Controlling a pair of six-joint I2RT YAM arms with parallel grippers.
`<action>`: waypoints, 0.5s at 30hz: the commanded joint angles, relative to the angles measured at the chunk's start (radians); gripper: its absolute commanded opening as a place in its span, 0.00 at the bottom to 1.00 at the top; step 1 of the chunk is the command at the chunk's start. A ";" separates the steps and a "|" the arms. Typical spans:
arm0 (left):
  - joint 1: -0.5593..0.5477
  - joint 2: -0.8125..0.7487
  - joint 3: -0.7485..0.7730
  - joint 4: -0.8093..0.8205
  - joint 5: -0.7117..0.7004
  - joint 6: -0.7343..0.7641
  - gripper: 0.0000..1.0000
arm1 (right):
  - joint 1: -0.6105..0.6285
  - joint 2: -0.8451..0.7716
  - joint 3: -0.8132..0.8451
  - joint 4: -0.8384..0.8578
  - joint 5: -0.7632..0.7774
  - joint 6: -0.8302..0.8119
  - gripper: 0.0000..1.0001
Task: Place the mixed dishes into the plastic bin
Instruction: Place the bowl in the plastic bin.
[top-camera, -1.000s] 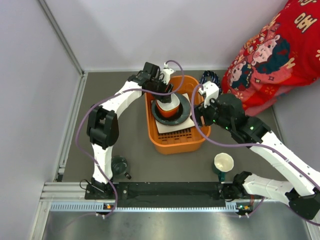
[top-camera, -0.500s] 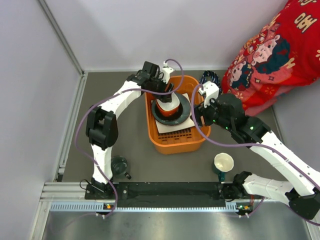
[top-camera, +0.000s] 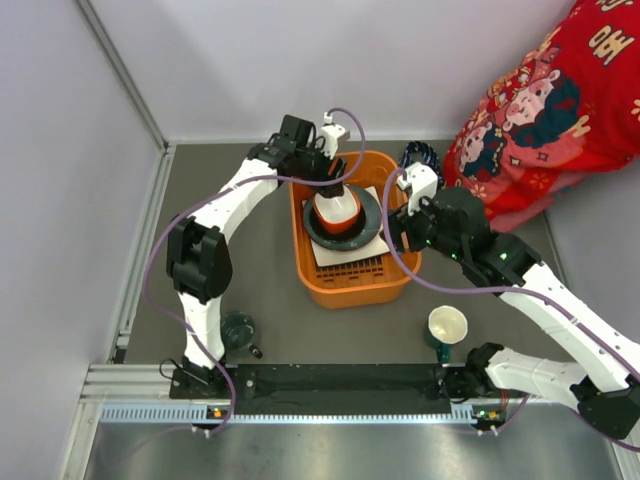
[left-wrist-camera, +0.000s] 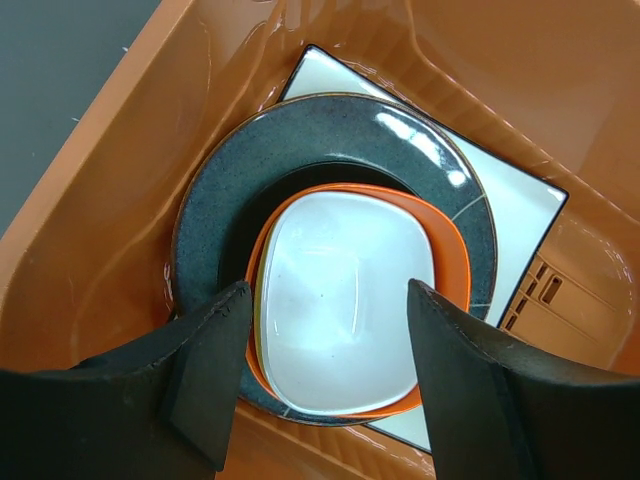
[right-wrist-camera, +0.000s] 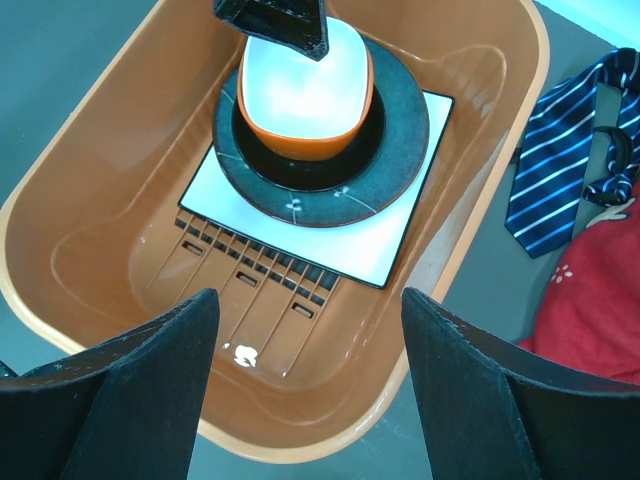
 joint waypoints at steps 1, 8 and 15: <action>0.002 -0.064 0.037 -0.008 -0.016 0.001 0.68 | -0.010 -0.019 -0.007 0.048 -0.013 0.014 0.73; 0.002 -0.104 0.060 -0.020 -0.120 -0.049 0.70 | -0.011 -0.025 0.011 0.013 -0.012 0.021 0.73; 0.002 -0.248 -0.024 0.047 -0.258 -0.149 0.73 | -0.011 -0.065 0.005 -0.079 -0.010 0.102 0.72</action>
